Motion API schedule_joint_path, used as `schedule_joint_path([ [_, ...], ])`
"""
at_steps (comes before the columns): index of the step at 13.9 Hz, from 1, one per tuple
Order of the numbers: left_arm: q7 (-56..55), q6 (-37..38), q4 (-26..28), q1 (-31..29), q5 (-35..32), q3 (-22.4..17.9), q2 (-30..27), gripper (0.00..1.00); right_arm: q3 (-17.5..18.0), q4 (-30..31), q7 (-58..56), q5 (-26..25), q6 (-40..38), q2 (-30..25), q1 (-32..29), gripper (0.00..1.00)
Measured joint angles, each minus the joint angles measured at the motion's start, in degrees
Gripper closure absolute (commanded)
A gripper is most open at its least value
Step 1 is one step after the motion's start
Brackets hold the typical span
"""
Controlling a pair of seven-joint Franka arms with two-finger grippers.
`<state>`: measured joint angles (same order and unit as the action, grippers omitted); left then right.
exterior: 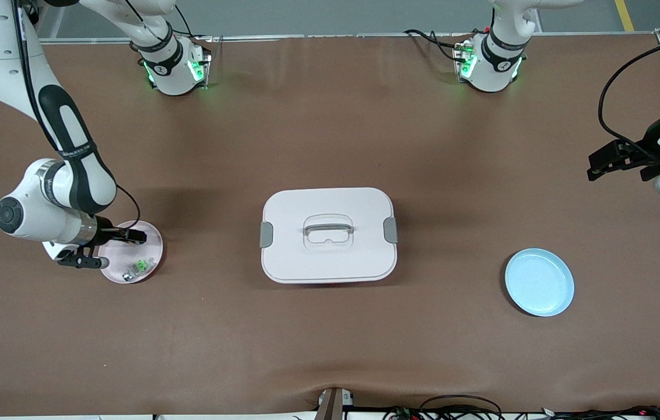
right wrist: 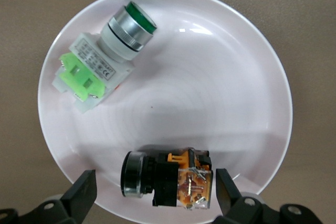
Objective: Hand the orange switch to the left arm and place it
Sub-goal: 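Lower the right gripper and grasp the black-and-orange switch, then lift the switch with the right gripper and carry it over the box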
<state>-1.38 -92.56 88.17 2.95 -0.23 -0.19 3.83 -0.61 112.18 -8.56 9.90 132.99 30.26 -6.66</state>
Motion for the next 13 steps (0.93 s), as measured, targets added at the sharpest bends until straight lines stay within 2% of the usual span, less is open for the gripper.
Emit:
schedule_joint_path([
  [13,0.0,0.0,0.0,0.0,0.0,0.0,0.0,0.00,0.0,0.0,-0.1,0.0,1.5,1.6,-0.1,0.00],
])
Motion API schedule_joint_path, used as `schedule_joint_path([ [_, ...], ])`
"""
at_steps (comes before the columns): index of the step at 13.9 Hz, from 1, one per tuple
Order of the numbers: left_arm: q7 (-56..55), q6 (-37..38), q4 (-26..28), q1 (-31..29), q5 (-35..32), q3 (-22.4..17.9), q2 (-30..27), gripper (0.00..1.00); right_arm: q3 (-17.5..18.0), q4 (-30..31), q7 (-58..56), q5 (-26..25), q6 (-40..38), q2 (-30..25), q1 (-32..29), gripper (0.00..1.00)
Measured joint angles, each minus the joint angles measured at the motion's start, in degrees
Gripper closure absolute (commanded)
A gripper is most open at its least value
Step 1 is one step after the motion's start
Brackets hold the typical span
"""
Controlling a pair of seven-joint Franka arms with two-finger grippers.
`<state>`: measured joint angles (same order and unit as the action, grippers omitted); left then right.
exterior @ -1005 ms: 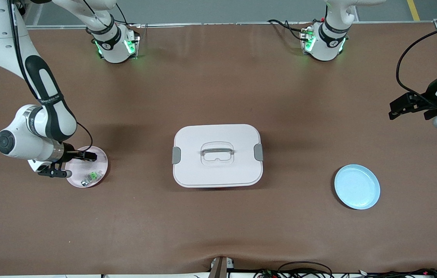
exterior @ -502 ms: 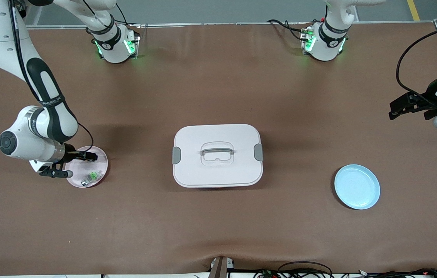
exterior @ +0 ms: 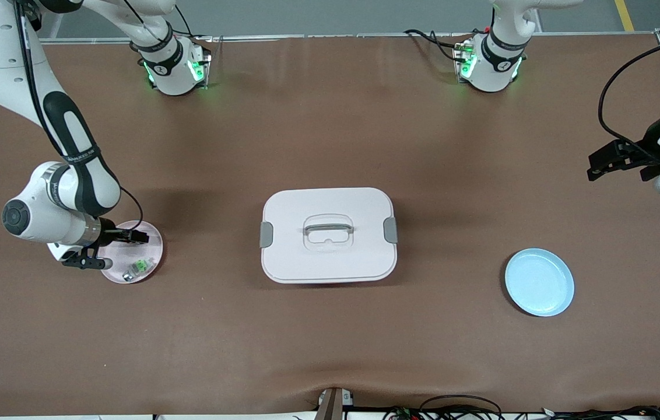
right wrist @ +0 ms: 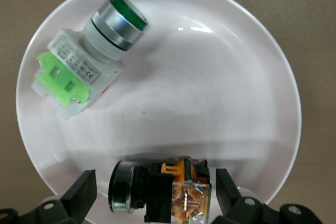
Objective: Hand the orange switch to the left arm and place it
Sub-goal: 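Lift the switch with the right gripper and carry it over the box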
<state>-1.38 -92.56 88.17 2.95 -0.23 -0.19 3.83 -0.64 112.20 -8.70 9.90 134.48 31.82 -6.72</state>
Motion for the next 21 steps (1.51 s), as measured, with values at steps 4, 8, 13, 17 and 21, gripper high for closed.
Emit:
schedule_joint_path([
  [4,0.0,0.0,0.0,0.0,0.0,0.0,0.0,0.00,-0.1,0.0,0.0,0.0,0.0,0.0,-0.2,0.16],
  [8,0.0,0.0,0.0,0.0,0.0,0.0,0.0,0.00,-0.1,0.0,0.0,0.0,-0.1,0.1,-0.3,0.81],
  [13,0.0,0.0,0.0,0.0,0.0,0.0,0.0,0.00,-0.2,0.0,0.0,0.0,-0.2,0.0,-0.7,1.00],
  [17,0.0,0.0,0.0,0.0,0.0,0.0,0.0,0.00,0.3,-2.7,0.0,0.2,-6.4,-0.1,-0.7,1.00],
  [21,0.0,0.0,0.0,0.0,0.0,0.0,0.0,0.00,0.9,-6.9,4.8,0.5,-13.4,-1.9,0.4,1.00],
])
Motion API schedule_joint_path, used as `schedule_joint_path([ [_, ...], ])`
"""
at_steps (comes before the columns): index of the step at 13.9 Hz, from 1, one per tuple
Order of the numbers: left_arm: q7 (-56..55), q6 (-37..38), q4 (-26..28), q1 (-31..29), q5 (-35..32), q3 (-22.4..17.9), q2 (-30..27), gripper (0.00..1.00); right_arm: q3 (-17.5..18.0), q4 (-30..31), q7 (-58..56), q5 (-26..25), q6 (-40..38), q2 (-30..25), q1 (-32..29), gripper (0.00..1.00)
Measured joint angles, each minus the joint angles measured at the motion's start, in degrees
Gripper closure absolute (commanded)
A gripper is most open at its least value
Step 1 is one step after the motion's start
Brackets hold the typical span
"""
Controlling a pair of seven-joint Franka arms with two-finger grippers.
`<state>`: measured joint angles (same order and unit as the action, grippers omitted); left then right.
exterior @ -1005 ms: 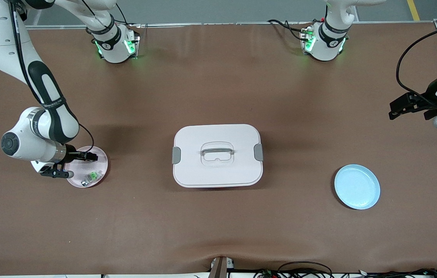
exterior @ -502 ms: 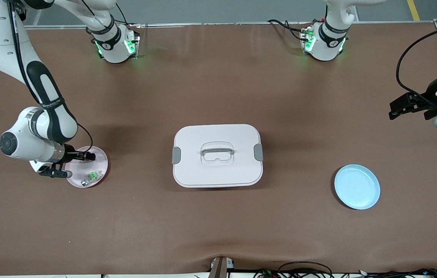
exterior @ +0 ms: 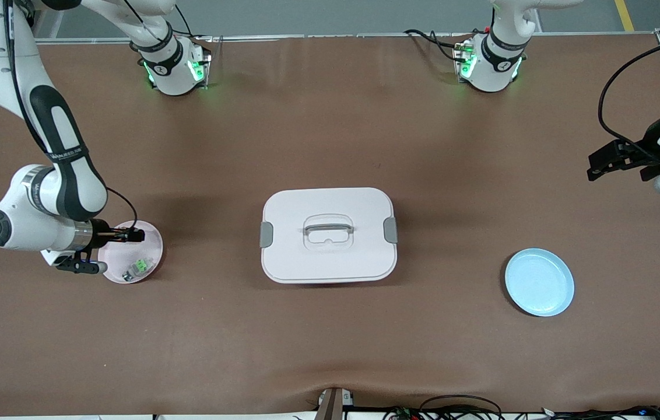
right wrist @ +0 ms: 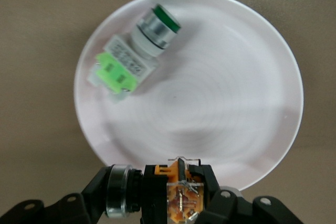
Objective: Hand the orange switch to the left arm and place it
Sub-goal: 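Lift the switch with the right gripper and carry it over the box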
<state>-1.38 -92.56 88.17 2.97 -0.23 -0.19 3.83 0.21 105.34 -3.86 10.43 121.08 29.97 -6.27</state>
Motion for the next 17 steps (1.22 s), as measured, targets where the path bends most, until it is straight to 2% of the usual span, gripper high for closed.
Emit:
schedule_joint_path([
  [5,0.0,0.0,0.0,0.0,0.0,0.0,0.0,0.00,0.4,-1.4,15.1,0.9,-5.5,-4.1,6.2,1.00],
  [11,0.0,0.0,0.0,0.0,0.0,0.0,0.0,0.00,0.6,-6.2,30.1,10.6,-10.5,-4.3,11.2,1.00],
  [14,0.0,0.0,0.0,0.0,0.0,0.0,0.0,0.00,0.8,-10.2,42.5,11.9,-10.5,-4.3,17.5,1.00],
  [17,0.0,0.0,0.0,0.0,0.0,0.0,0.0,0.00,0.8,-15.2,55.7,15.4,-10.4,-3.8,23.8,1.00],
])
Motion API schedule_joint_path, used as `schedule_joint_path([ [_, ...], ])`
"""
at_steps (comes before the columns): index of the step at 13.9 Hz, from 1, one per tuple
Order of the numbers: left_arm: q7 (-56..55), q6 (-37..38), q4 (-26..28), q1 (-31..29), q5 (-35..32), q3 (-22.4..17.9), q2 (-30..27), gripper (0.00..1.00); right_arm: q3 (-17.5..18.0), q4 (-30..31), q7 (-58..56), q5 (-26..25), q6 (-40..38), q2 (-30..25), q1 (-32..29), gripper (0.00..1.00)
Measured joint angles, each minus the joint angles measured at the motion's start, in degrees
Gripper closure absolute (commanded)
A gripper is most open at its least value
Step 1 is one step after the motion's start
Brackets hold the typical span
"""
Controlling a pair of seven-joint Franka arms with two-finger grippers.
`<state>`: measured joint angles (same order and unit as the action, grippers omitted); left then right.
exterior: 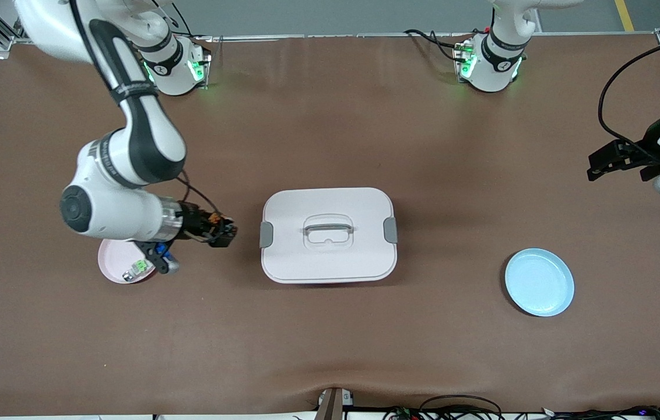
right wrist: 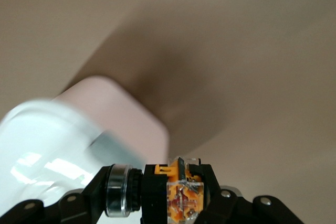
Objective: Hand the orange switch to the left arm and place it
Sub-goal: 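Lift the switch with the right gripper and carry it over the box, then hold the switch above the box while the left gripper reaches it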
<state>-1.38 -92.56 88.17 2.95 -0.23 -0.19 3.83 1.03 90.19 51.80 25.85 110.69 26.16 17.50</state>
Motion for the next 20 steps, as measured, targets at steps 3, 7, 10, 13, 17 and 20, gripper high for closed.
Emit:
schedule_joint_path([
  [3,0.0,0.0,0.0,0.0,0.0,0.0,0.0,0.00,0.0,-6.8,13.0,1.8,0.1,2.7,3.4,1.00],
  [7,0.0,0.5,-0.4,0.3,1.4,0.5,0.0,0.00,0.0,-18.1,29.6,3.3,0.7,8.4,9.0,1.00],
  [10,0.0,2.8,-2.2,0.5,5.9,1.4,0.0,0.00,0.0,-26.7,39.1,3.5,2.5,12.8,12.6,1.00],
  [13,-0.2,4.6,-3.4,0.3,15.3,1.4,-0.1,0.00,0.1,-30.1,46.8,3.8,6.1,14.3,16.5,1.00],
  [17,-5.2,5.1,-3.5,0.6,26.0,2.7,-0.1,0.00,3.1,-33.4,57.6,3.9,8.9,16.2,18.9,1.00],
  [20,-11.6,5.2,-3.4,1.1,32.1,5.4,0.6,0.00,4.2,-35.4,62.6,4.2,9.1,17.2,18.9,1.00],
])
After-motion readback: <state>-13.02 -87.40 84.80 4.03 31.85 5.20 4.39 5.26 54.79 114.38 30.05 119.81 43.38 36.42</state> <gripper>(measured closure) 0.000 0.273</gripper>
